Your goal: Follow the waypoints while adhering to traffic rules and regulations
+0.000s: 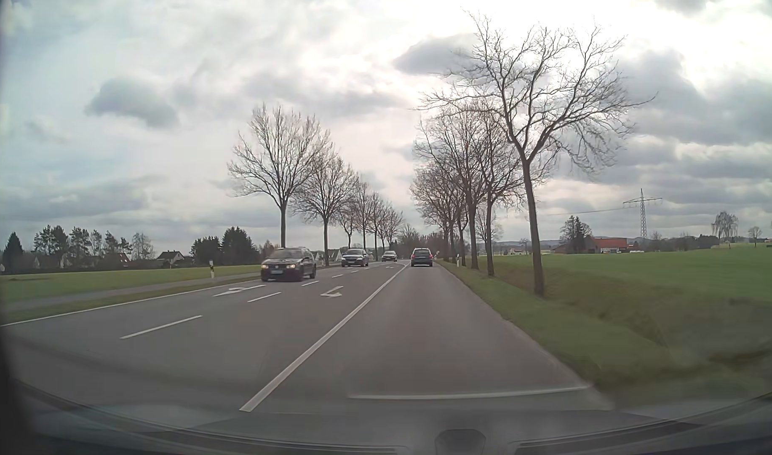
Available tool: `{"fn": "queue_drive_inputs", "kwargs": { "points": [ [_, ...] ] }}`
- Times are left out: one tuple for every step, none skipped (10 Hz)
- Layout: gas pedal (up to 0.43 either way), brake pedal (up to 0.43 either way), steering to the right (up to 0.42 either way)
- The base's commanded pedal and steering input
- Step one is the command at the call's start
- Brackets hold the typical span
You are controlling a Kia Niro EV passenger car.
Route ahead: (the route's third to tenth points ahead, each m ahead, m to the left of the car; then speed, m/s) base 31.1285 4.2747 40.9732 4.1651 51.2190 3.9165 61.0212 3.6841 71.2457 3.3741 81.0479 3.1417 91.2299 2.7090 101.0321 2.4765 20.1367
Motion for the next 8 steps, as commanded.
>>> {"fn": "queue_drive_inputs", "kwargs": {
  "points": [
    [0.220,0.000,0.004],
    [0.220,0.000,0.004],
    [0.209,0.000,0.004],
    [0.197,0.000,0.004],
    [0.197,0.000,0.004],
    [0.197,0.000,0.004],
    [0.197,0.000,0.004],
    [0.197,0.000,0.004]
  ]
}}
